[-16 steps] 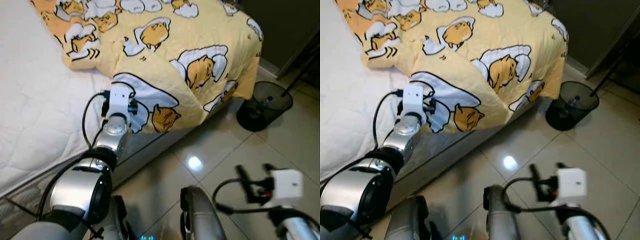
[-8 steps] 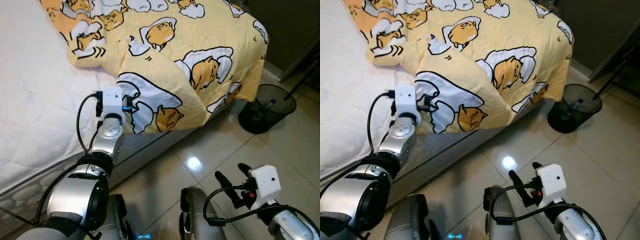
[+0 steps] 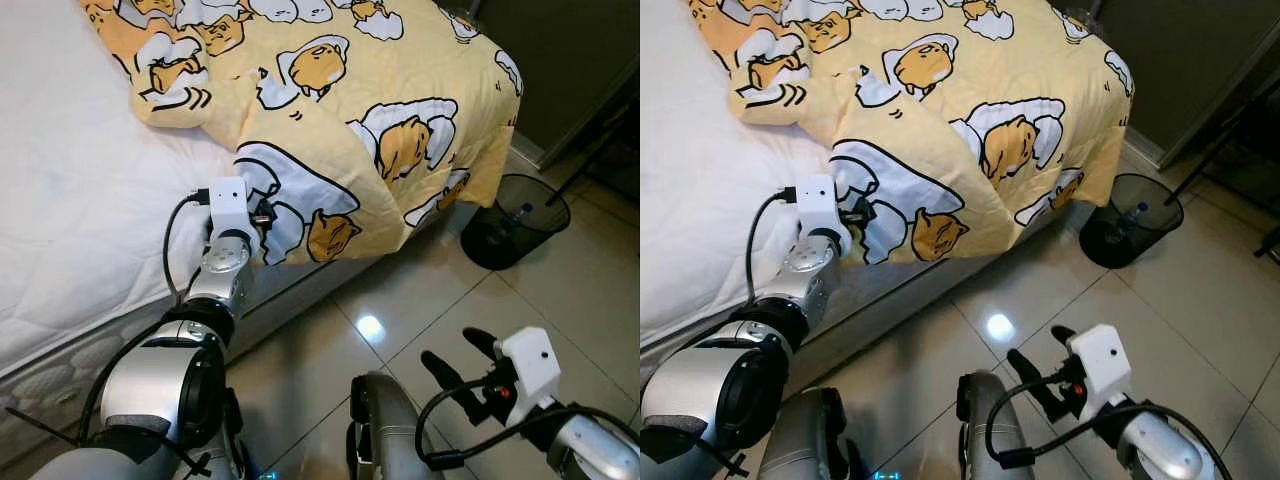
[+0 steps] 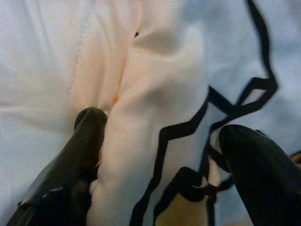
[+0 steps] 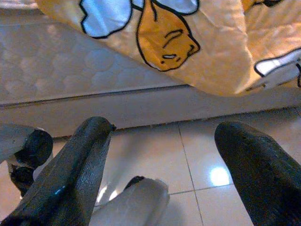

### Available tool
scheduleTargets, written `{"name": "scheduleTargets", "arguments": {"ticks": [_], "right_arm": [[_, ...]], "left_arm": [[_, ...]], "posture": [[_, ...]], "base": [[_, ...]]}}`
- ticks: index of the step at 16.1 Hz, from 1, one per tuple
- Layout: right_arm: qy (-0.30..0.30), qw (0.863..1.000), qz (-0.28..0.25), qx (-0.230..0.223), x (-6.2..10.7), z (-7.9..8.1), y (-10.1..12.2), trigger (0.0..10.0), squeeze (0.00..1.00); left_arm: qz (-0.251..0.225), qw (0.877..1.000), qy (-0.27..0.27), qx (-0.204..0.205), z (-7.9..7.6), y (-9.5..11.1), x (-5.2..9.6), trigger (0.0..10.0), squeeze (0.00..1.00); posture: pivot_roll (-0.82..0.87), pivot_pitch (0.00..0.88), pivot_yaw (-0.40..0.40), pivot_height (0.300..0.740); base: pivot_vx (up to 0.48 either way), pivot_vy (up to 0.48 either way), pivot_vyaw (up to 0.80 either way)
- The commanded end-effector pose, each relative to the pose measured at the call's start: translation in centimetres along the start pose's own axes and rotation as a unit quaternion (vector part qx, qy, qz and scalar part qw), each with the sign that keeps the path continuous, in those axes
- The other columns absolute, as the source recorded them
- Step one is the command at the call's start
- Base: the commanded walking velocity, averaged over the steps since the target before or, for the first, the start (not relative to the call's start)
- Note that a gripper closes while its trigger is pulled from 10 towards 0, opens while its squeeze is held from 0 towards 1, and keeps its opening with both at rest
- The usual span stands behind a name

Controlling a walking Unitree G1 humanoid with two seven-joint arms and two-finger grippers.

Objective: Clean up the room

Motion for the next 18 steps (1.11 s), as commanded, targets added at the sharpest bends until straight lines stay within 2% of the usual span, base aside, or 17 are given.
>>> {"name": "scheduleTargets", "arguments": {"ticks": [1,2,4,10,18], "right_arm": [[0.007,1.000,0.004,0.004,0.1,0.1,0.2,10.0,0.00],[-0.001,1.000,-0.001,0.000,-0.2,-0.3,0.4,10.0,0.00],[-0.011,1.000,-0.014,-0.012,-0.8,-0.7,1.0,10.0,0.00],[0.001,1.000,-0.006,-0.017,-1.4,-0.4,0.9,10.0,0.00],[-0.007,1.000,-0.011,-0.021,-2.1,-0.5,0.9,10.0,0.00]], "left_arm": [[0.034,0.998,-0.057,0.015,-2.7,-2.0,0.6,0.0,0.00],[0.045,0.997,-0.065,0.023,-2.9,-2.7,0.8,0.0,0.00],[0.048,0.995,-0.082,0.013,-3.2,-3.2,1.0,0.0,0.00],[0.043,0.993,-0.111,0.002,-3.4,-4.1,1.5,0.0,0.00],[0.017,0.988,-0.150,-0.022,-4.0,-3.5,1.6,0.0,0.00]], "posture": [[-0.35,0.155,-0.132,0.622],[-0.34,0.147,-0.129,0.622],[-0.33,0.142,-0.132,0.622],[-0.30,0.152,-0.150,0.622],[-0.29,0.148,-0.136,0.622]], "base": [[0.000,0.000,0.00],[0.000,0.000,0.00],[0.000,0.000,0.00],[0.000,0.000,0.00],[0.000,0.000,0.00]]}}
Point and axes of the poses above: a point about 5 cm out from each wrist's last joint towards the gripper, its own x axis pointing back from the gripper into the wrist, its own y axis along the axis of the wrist's last joint, z = x × y, the point moved 4 cm from there along -x, pointing out of the wrist towards the gripper, and after that the axes turned 13 degrees about -x, right-handed, at the moved point
